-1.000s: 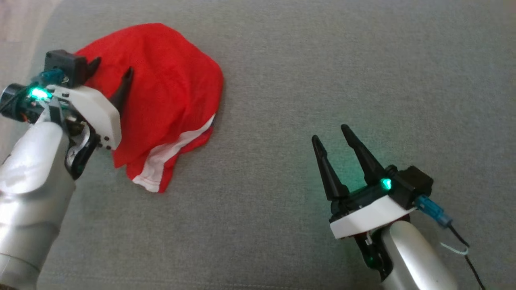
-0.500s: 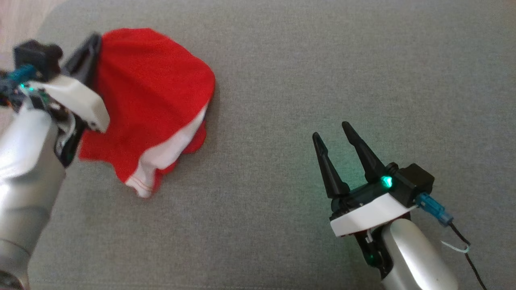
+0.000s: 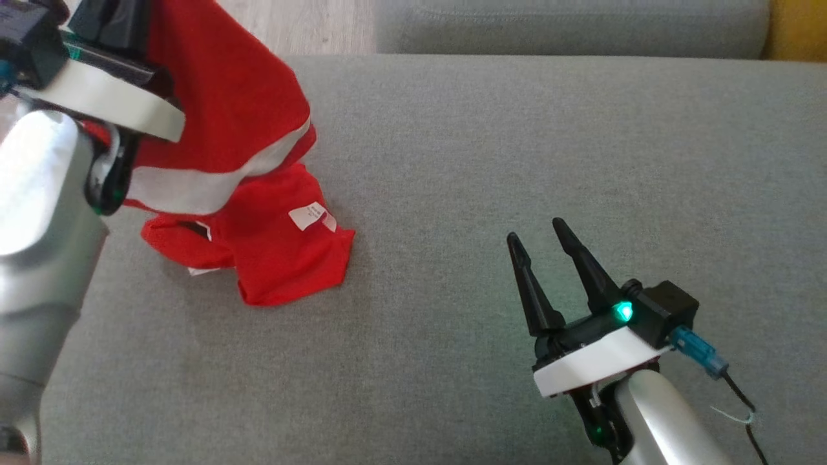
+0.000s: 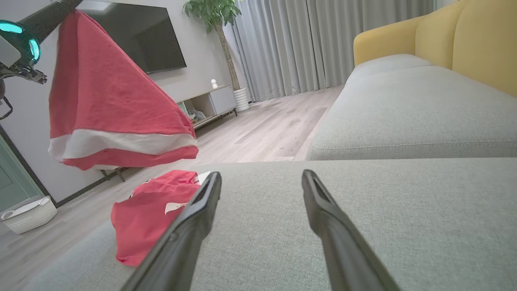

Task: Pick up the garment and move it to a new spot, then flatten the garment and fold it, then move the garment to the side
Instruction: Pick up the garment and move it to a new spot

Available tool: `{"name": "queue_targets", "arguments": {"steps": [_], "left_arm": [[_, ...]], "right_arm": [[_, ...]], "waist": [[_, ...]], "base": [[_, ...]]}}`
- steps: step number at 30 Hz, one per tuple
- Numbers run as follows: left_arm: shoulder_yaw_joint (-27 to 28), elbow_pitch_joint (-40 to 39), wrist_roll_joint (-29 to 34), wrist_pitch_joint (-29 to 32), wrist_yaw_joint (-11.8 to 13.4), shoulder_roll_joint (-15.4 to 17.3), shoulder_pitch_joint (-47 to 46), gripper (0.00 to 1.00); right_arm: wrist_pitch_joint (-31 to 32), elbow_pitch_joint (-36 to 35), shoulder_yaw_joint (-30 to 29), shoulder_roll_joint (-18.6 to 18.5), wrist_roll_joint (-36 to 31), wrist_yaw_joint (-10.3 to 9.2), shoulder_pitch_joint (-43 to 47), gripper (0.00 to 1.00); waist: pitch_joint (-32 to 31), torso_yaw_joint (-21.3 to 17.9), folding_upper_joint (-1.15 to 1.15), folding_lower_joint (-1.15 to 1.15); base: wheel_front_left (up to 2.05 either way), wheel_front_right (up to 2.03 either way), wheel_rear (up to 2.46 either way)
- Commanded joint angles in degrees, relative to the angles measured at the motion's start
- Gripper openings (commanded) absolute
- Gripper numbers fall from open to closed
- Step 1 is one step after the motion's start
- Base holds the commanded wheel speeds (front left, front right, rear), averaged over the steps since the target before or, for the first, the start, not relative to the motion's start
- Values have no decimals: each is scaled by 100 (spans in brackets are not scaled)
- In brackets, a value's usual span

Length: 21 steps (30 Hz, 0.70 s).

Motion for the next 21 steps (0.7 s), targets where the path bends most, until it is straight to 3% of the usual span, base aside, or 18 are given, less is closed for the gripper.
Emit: {"name": "queue_targets", "arguments": {"steps": [1,11,21], "left_arm": [[234,-275,33,-45,61,300,-147,0],[-191,-1331,94,445,132,90,105,0],[-516,-1843,109,774,249,-375,3,0]], "right_arm": [[-62,-183,132,0,46,-4,-92,100],[-62,-265,81,0,111,-4,-118,100],[-62,-509,16,0,260,-4,-398,100]], "waist": [[-71,-39,0,1],[-57,-459,0,1],[455,-1644,0,1]], "base": [[0,0,0],[0,0,0],[0,0,0]]}}
